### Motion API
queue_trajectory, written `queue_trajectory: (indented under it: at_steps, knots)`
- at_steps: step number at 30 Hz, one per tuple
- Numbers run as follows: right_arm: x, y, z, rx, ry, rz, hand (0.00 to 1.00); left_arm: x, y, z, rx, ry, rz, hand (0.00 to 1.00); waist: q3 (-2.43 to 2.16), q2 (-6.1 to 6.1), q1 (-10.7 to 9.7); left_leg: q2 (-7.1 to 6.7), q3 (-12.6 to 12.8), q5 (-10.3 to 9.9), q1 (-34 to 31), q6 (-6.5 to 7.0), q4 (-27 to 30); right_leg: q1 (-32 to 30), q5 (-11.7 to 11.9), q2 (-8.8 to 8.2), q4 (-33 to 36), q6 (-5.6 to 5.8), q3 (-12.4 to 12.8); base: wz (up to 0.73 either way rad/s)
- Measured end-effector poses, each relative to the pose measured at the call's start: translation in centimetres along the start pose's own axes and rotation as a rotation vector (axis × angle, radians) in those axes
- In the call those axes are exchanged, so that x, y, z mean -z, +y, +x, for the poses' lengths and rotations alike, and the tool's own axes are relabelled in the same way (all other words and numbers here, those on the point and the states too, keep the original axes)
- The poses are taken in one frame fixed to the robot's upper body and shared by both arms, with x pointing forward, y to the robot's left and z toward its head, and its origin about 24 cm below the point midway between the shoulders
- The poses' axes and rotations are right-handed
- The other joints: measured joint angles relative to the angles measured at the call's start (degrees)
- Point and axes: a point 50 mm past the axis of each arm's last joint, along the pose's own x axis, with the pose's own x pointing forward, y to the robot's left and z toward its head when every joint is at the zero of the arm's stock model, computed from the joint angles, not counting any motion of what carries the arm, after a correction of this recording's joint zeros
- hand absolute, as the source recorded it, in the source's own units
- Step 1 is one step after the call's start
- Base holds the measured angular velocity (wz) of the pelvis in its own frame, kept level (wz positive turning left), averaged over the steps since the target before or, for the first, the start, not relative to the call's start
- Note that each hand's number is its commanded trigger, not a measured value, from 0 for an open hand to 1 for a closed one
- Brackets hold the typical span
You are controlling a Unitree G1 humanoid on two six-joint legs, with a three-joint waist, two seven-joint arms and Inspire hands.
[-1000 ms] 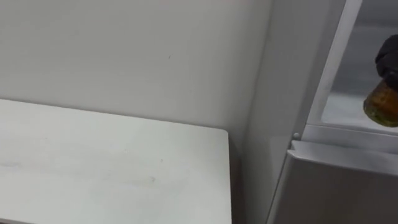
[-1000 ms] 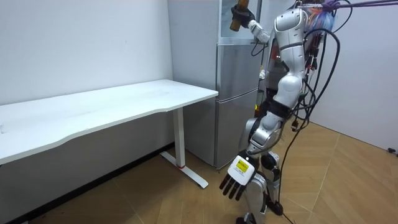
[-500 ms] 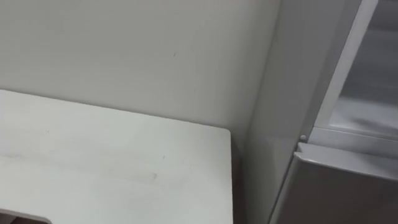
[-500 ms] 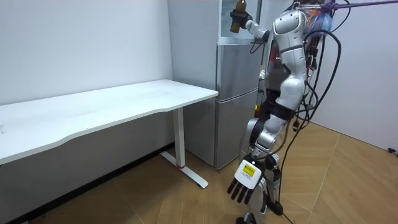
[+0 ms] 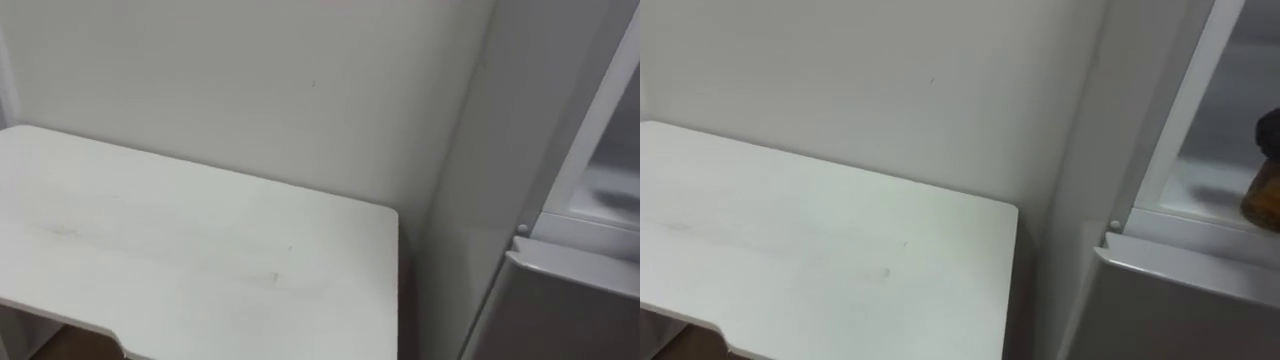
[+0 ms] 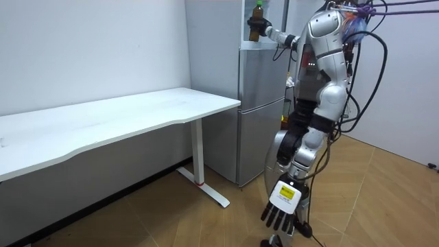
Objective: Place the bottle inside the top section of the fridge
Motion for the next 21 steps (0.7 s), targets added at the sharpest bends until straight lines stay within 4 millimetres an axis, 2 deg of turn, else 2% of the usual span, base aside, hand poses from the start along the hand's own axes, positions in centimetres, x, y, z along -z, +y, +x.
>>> queue_trajectory:
  at_steps: [9,14,16,21]
  knots:
    - [0.3,-0.4,0.1,0.037,0.013,0.006,1.0,0.8,0.2,-0.2,-0.013,0.023,-0.034,0.0,-0.13,0.08,2.4,-0.02,-0.2,0.1,-0.4,-0.07,0.1,-0.1,0.1,0.01,0.0,-0.16,-0.4,0.01]
    - [0.3,0.8,0.5,0.024,-0.004,-0.021,1.0,0.8,0.2,-0.2,-0.023,0.024,-0.031,0.0,-0.11,0.81,3.4,0.11,-1.1,0.1,-2.0,-0.08,1.5,-0.7,0.4,0.19,-0.2,-0.55,-1.2,0.08]
    - [0.1,1.0,0.8,0.023,-0.016,-0.019,1.0,0.6,0.3,-0.2,-0.028,0.022,-0.034,0.0,-0.2,1.34,4.4,0.16,-2.0,0.2,-3.1,-0.18,1.9,-1.0,0.8,0.44,-0.9,-0.73,-1.6,0.12]
    - [-0.4,1.1,1.0,0.041,-0.04,-0.004,1.0,0.1,0.6,-0.1,-0.041,0.017,-0.068,0.0,-0.11,2.38,5.2,0.23,-3.7,0.3,-5.4,-0.39,3.4,-2.1,1.0,0.64,-0.9,-0.99,-3.4,0.19]
